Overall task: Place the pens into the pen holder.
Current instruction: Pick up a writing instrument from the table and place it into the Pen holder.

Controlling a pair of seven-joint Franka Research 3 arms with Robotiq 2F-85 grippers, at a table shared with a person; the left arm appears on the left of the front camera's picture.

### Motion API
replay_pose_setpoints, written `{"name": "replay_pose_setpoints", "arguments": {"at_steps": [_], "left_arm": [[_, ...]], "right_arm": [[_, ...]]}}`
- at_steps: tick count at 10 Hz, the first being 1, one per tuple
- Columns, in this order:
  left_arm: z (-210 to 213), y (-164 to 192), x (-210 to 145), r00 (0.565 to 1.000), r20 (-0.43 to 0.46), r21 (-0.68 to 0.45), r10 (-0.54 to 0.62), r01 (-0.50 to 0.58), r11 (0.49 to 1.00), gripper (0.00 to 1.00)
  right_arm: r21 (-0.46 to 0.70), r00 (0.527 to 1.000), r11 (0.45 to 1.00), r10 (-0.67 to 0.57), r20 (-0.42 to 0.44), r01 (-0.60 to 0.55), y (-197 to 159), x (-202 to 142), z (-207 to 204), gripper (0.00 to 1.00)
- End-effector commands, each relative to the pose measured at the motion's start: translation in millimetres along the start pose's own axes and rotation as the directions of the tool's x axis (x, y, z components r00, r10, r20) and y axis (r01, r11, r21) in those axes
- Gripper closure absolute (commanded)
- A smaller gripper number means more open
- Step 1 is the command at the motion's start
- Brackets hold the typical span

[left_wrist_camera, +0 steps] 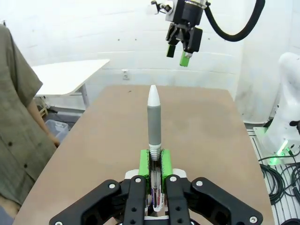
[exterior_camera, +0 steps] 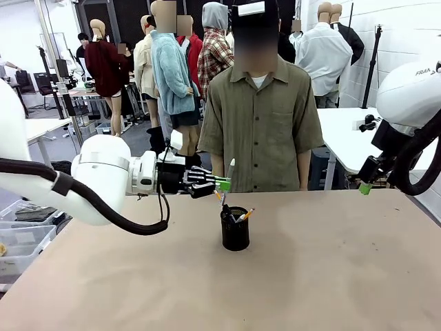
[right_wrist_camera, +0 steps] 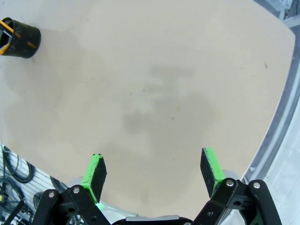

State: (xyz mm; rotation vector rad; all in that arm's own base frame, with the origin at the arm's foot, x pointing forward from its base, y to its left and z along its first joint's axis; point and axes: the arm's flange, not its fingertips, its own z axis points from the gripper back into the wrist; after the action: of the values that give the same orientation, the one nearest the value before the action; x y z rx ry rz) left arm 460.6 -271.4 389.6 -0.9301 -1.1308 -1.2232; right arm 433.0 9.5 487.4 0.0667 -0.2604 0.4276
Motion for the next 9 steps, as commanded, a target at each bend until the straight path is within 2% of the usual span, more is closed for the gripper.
{"name": "replay_pose_setpoints", "arguments": {"at_steps": [1,4,9], "left_arm": [[-18,10,-7,0.999,0.023,0.017,-0.033,0.033,0.999,1.0],[-36,17,-23,0.998,0.013,0.003,-0.062,0.062,0.998,1.0],[-44,24,-52,1.0,-0.006,-0.004,0.001,-0.001,1.0,1.0]], "right_arm": [[-0.02,1.0,1.0,0.015,-0.014,-0.015,0,-1,-1,0.0],[-0.02,1.0,1.0,0.015,-0.014,-0.015,0,-1,-1,0.0],[-0.02,1.0,1.0,0.015,-0.014,-0.015,0,-1,-1,0.0]]}}
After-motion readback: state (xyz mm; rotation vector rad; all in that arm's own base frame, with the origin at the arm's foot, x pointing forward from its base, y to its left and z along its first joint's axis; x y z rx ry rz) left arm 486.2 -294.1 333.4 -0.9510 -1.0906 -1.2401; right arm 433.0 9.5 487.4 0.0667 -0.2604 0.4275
